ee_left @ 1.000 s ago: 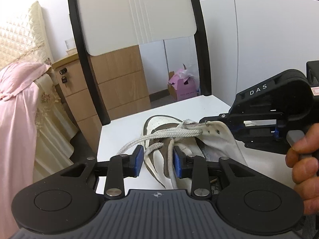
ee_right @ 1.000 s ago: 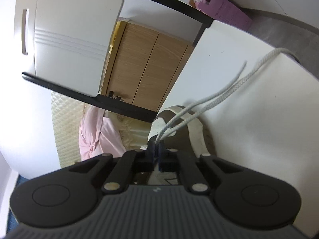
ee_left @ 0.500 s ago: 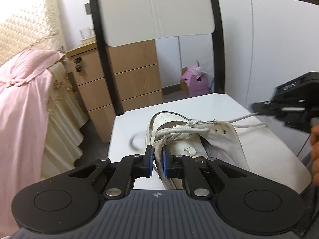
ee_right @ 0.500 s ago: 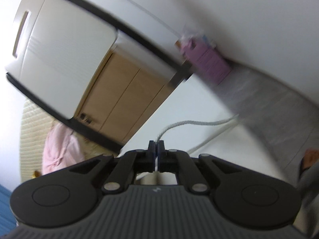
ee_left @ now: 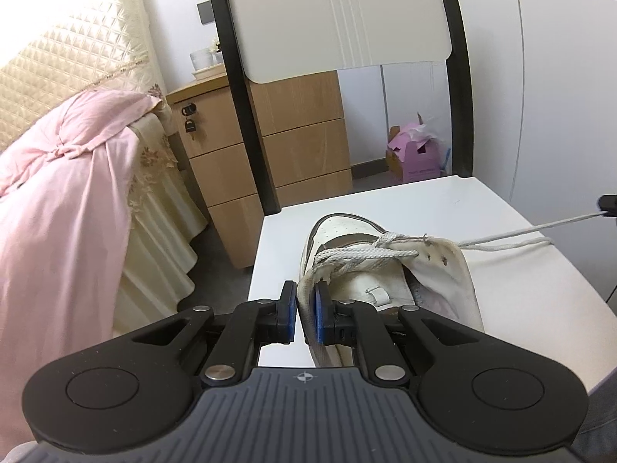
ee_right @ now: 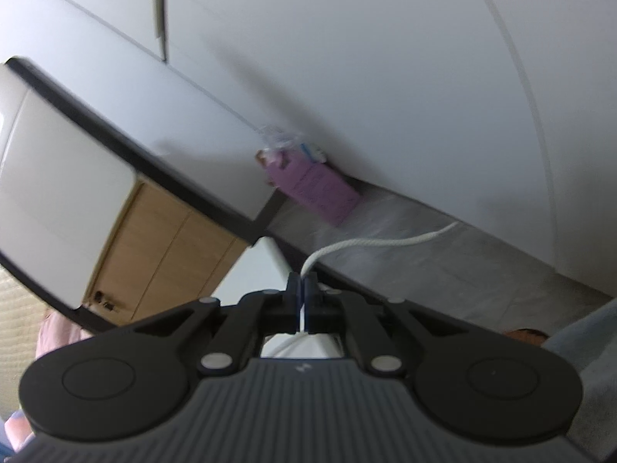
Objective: Lace up shoes with both hands
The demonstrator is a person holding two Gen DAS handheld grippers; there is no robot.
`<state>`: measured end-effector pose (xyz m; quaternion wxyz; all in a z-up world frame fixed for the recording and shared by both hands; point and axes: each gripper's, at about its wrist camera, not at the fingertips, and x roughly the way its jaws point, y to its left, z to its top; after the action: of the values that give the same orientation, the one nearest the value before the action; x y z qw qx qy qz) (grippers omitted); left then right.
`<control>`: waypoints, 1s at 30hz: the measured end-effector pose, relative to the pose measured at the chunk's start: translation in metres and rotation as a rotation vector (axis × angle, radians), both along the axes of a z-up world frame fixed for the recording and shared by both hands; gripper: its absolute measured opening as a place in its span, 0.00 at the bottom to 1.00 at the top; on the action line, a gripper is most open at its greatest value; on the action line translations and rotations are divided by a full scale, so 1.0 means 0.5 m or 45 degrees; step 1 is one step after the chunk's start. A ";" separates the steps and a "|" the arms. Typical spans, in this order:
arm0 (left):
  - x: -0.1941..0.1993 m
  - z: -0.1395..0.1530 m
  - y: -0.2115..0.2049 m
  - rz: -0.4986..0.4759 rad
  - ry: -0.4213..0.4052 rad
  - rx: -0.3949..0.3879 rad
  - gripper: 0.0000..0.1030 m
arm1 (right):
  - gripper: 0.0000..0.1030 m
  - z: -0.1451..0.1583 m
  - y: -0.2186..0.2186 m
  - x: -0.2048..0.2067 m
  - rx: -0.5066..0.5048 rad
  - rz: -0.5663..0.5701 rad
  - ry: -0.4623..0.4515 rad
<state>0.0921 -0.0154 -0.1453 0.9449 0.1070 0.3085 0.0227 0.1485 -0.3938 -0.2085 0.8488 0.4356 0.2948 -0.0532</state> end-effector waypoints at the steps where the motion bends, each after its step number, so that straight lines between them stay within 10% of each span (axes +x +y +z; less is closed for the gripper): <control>1: 0.000 0.000 -0.001 -0.001 -0.002 0.000 0.12 | 0.02 -0.003 -0.004 -0.002 0.003 0.012 0.013; 7: 0.002 -0.001 0.005 0.005 -0.003 -0.066 0.12 | 0.08 -0.014 -0.005 -0.011 0.009 0.154 0.150; 9: 0.003 -0.004 0.005 -0.001 -0.004 -0.071 0.12 | 0.23 -0.005 0.001 -0.025 -0.006 0.158 0.152; 11: 0.003 -0.004 0.004 -0.018 -0.004 -0.076 0.12 | 0.69 0.007 0.006 -0.037 0.012 0.166 0.098; 18: 0.003 -0.005 0.012 -0.057 -0.007 -0.112 0.22 | 0.72 0.063 0.075 -0.029 -0.061 0.272 -0.123; 25: 0.009 -0.014 0.021 -0.077 0.018 -0.123 0.23 | 0.73 -0.017 0.157 0.047 0.468 0.475 -0.067; 30: 0.025 -0.026 0.027 -0.050 0.069 -0.129 0.23 | 0.73 -0.049 0.204 0.085 0.512 0.505 0.038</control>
<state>0.1047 -0.0018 -0.1582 0.9407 0.0655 0.3325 -0.0145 0.1912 -0.2918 -0.2328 0.7346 0.5283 0.3915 0.1672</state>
